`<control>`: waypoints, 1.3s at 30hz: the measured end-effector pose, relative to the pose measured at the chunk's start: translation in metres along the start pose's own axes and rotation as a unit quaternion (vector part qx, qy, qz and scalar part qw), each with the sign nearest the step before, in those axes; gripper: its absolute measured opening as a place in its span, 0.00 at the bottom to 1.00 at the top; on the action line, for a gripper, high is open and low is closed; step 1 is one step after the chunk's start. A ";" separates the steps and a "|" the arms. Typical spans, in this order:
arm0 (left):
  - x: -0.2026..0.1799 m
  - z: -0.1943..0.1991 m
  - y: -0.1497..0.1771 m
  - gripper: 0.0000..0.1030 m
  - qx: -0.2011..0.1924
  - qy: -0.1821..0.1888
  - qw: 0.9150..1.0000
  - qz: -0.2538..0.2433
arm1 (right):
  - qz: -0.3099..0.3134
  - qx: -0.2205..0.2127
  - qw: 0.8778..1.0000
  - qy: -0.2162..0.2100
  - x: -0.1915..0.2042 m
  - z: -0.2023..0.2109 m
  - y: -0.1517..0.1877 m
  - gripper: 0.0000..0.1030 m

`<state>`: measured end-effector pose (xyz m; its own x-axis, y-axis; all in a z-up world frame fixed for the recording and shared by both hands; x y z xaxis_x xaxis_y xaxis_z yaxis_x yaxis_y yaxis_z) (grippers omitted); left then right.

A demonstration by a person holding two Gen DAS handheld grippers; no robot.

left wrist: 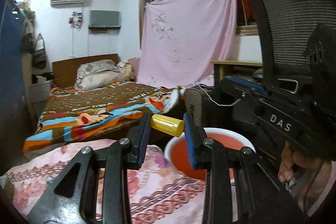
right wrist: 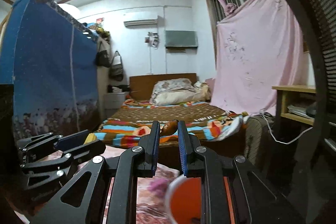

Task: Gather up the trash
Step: 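Lift both held items and carry them over the orange bucket, then open the left tool over the bucket while the right tool opens too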

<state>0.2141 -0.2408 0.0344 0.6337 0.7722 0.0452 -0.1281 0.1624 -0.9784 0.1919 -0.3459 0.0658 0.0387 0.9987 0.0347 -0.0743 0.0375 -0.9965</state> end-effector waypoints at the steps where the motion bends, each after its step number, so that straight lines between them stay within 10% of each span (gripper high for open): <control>1: -0.005 -0.002 0.001 0.16 0.002 0.006 1.000 0.000 | -0.001 0.004 1.000 0.007 -0.005 0.000 0.002 0.14; 18: -0.045 -0.058 0.015 0.16 0.090 0.062 0.994 0.020 | -0.055 0.107 0.989 0.081 -0.061 -0.013 0.053 0.15; 26: -0.041 -0.094 0.043 0.16 0.189 0.071 0.977 0.074 | -0.079 0.138 0.984 0.085 -0.069 -0.021 0.068 0.16; 39: -0.036 -0.111 0.051 0.30 0.237 0.086 0.958 0.136 | -0.085 0.173 0.978 0.083 -0.070 -0.037 0.078 0.16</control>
<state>0.2694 -0.3279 -0.0397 0.6398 0.7188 -0.2718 -0.6122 0.2629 -0.7458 0.2198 -0.4142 -0.0176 0.2398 0.9581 0.1567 -0.3839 0.2418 -0.8911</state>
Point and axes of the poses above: each gripper's, at about its wrist camera, not at the fingertips, and z roughly against the way its jaws point, x to its left, y to its underside, the point moved 7 cm from there along -z, roughly the way its jaws point
